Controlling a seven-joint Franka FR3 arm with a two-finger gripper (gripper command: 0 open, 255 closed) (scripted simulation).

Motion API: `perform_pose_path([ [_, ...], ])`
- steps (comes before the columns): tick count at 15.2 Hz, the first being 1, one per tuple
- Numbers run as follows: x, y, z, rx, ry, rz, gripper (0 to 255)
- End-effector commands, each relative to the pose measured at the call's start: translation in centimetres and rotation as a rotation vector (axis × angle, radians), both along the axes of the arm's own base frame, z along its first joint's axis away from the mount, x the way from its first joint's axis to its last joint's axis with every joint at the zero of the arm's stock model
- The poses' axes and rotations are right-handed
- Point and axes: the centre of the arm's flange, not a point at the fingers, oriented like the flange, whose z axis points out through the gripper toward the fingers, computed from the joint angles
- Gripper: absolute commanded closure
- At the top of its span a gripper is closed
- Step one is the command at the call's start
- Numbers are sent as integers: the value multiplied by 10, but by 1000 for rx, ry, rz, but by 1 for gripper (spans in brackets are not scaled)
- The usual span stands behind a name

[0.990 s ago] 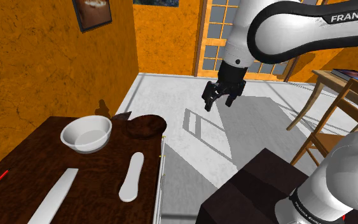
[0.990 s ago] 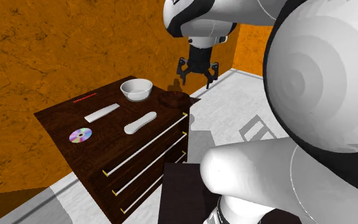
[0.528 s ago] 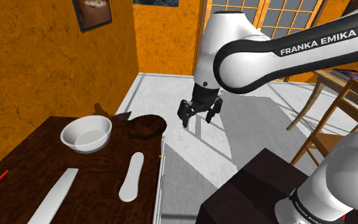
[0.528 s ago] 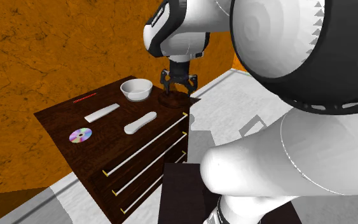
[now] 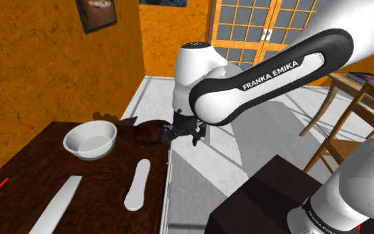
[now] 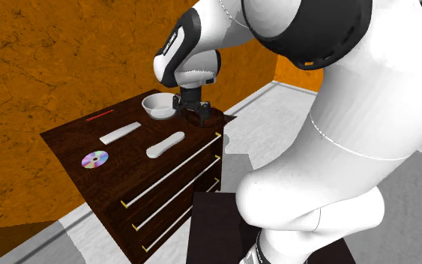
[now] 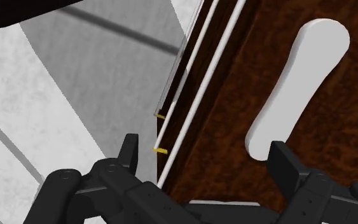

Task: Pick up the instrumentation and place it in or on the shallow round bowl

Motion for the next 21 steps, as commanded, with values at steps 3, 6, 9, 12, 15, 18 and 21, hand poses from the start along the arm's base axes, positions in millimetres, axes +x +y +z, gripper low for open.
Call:
perform_pose_path([
  [3, 19, 37, -36, 0, 14, -55, 0],
  [6, 35, 64, -62, -2, 24, -94, 0],
  [9, 52, 90, -88, -3, 35, -134, 0],
  [12, 70, 115, -114, -4, 45, -173, 0],
  [15, 88, 140, -141, -6, 55, -213, 0],
  [18, 90, 144, -155, -6, 57, -218, 0],
  [21, 90, 144, -171, -6, 57, -218, 0],
])
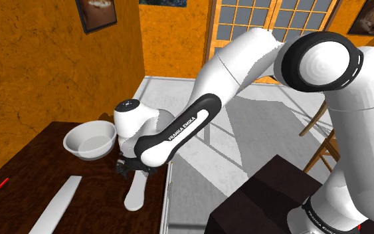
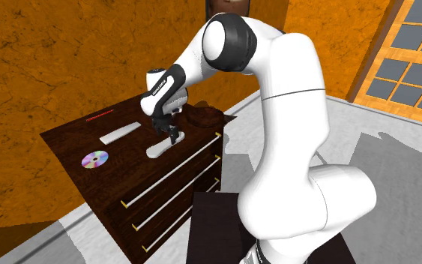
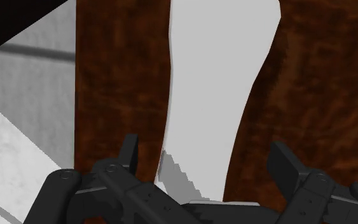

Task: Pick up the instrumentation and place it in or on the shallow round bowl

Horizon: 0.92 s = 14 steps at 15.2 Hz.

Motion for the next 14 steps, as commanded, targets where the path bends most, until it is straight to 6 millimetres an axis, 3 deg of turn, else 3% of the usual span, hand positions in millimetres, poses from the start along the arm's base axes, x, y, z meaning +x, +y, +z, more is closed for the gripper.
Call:
perform_pose_path([
  [1, -1, 0, -11, 0, 0, 0, 0],
  [3, -1, 0, -19, 0, 0, 0, 0],
  [10, -1, 0, -19, 0, 0, 0, 0],
  [11, -1, 0, -19, 0, 0, 0, 255],
  [14, -1, 0, -19, 0, 0, 0, 255],
])
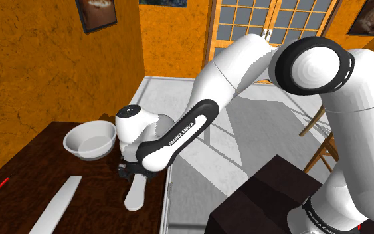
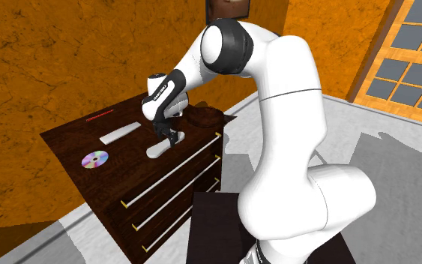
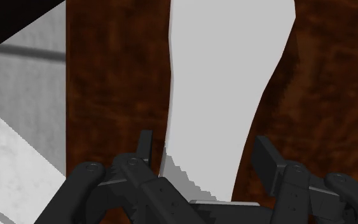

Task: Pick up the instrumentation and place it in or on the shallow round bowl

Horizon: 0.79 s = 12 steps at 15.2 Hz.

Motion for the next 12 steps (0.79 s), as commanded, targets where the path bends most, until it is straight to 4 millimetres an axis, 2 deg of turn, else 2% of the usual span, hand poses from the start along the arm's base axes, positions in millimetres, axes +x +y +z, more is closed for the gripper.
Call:
perform_pose_path([
  [1, 0, 0, 0, 0, 0, 0, 255],
  [6, 0, 0, 0, 0, 0, 0, 255],
  [12, 0, 0, 32, 0, 0, 0, 255],
])
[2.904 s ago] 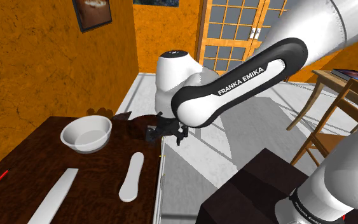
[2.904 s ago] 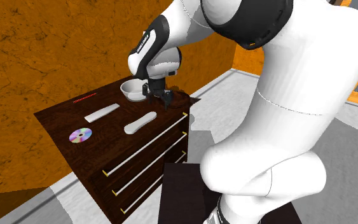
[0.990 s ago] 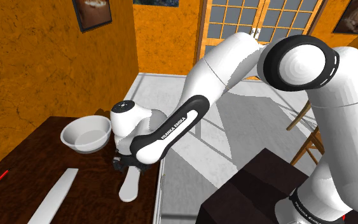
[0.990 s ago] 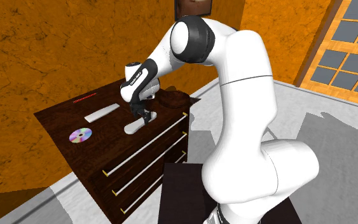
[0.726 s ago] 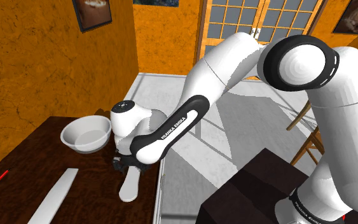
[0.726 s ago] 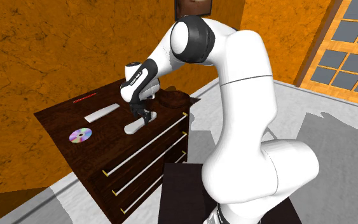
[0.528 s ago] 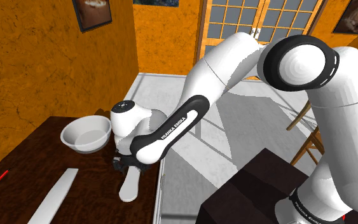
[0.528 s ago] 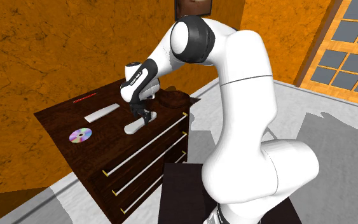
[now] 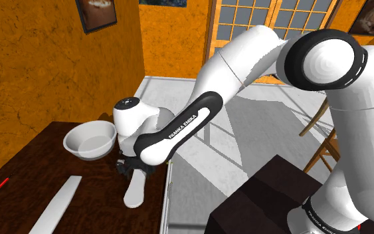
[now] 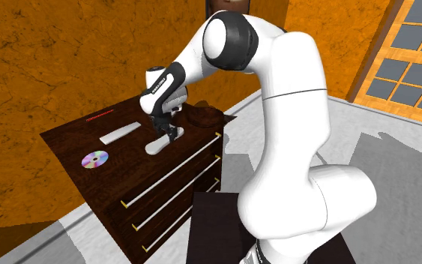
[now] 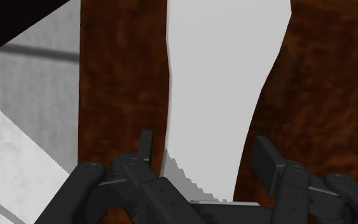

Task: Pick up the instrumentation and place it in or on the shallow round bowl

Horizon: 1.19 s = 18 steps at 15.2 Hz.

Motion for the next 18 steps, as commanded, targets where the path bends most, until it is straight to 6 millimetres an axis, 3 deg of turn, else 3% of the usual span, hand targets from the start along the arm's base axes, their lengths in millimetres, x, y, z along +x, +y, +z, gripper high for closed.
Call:
perform_pose_path([
  [1, 0, 0, 10, 0, 0, 0, 255],
  [17, 0, 0, 94, 0, 0, 0, 255],
  [18, 10, -9, 94, 0, 0, 0, 255],
])
